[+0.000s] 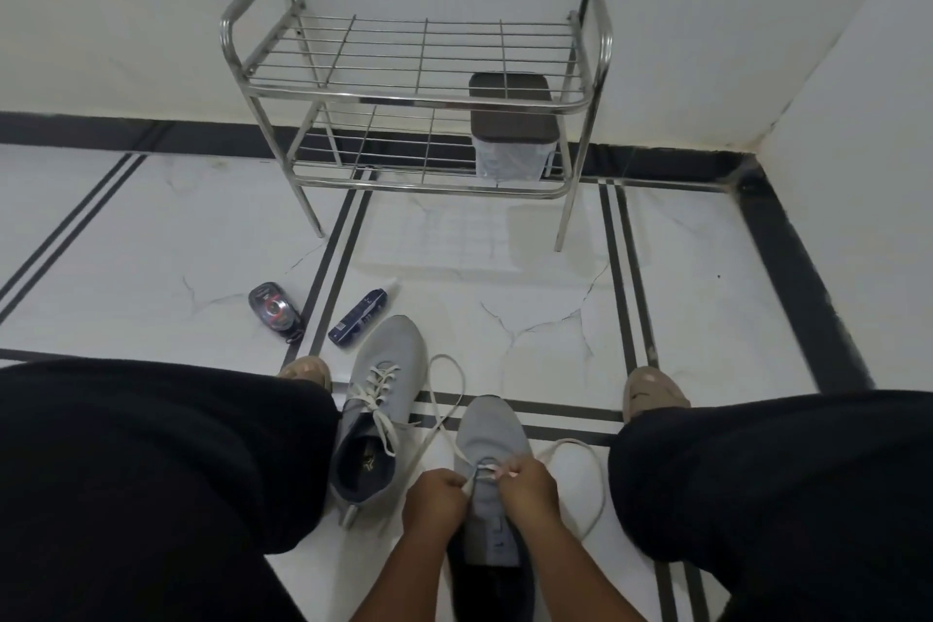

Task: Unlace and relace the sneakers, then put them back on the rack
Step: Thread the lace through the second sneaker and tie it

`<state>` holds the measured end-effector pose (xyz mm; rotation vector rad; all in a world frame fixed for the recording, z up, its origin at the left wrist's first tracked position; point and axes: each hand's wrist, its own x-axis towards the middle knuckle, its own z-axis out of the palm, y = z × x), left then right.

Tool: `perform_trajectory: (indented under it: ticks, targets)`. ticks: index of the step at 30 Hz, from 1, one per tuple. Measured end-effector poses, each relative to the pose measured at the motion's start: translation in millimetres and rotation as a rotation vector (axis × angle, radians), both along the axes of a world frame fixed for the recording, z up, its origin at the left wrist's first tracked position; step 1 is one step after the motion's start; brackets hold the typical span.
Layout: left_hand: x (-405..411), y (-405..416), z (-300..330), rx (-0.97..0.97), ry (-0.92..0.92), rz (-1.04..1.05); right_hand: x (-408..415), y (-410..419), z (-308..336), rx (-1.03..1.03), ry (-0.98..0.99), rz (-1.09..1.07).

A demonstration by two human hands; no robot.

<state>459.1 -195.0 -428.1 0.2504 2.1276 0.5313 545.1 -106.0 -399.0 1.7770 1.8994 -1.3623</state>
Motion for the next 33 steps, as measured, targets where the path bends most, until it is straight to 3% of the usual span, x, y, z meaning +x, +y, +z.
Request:
perform_trajectory:
  ticks: [9,24,33]
  targets:
    - [-4,-6,-4,0.024,-0.065,0.134,-5,-3,-9,-0.054,0.001,-0.028]
    - [-4,-8,-7,0.054,-0.044,0.149,-7,-1,-14,-0.094,-0.057,0.081]
    - [-4,-6,-3,0.055,-0.048,0.138,-7,-4,-13,-0.079,-0.05,-0.005]
